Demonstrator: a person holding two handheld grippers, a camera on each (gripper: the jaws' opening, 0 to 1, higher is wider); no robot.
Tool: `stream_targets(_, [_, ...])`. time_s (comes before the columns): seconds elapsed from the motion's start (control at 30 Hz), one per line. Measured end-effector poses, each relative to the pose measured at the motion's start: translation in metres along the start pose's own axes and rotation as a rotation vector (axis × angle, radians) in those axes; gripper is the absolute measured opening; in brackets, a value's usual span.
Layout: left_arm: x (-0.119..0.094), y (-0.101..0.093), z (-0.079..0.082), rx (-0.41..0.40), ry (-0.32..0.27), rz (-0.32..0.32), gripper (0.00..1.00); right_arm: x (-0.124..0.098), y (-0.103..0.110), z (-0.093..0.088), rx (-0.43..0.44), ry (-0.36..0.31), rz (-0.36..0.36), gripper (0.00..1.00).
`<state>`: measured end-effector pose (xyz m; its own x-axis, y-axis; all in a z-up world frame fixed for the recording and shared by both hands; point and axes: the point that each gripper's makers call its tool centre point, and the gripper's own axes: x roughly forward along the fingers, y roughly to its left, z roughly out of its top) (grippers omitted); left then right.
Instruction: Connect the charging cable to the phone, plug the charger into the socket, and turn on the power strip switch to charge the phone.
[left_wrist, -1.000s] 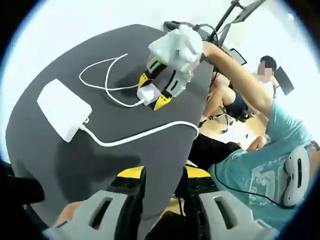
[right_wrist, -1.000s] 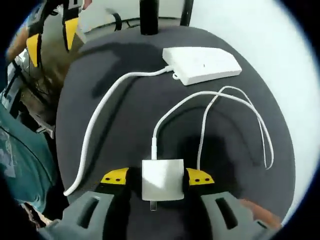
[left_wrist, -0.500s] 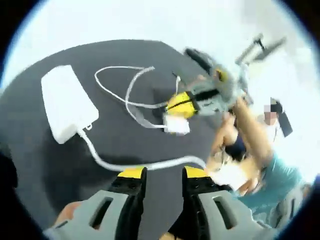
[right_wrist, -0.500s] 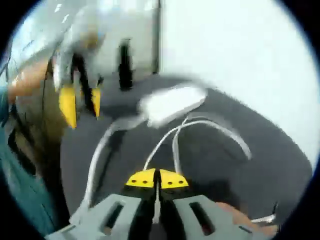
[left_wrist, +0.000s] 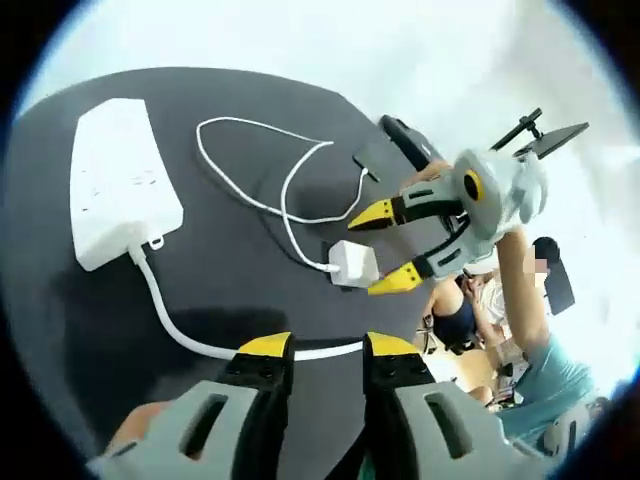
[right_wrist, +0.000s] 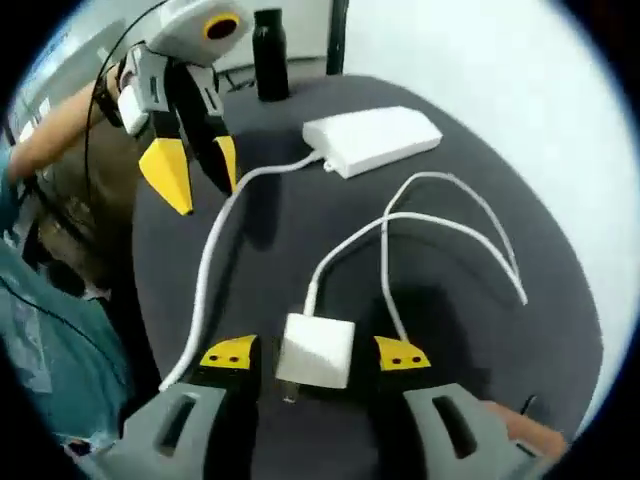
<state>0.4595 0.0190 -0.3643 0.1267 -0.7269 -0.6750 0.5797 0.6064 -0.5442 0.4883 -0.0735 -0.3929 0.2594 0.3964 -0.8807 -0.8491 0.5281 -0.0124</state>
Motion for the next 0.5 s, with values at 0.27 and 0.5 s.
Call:
stream_targets(0.27, [-0.007, 0.014, -0.002, -0.002, 0.007, 0.003, 0.24, 0.018, 0.003, -0.015, 0.007, 0.257, 0.007, 0.38])
stream_targets(0.5, [-0.012, 0.019, -0.008, -0.001, 0.006, 0.002, 0.23, 0.029, -0.003, -0.021, 0.032, 0.357, 0.030, 0.34])
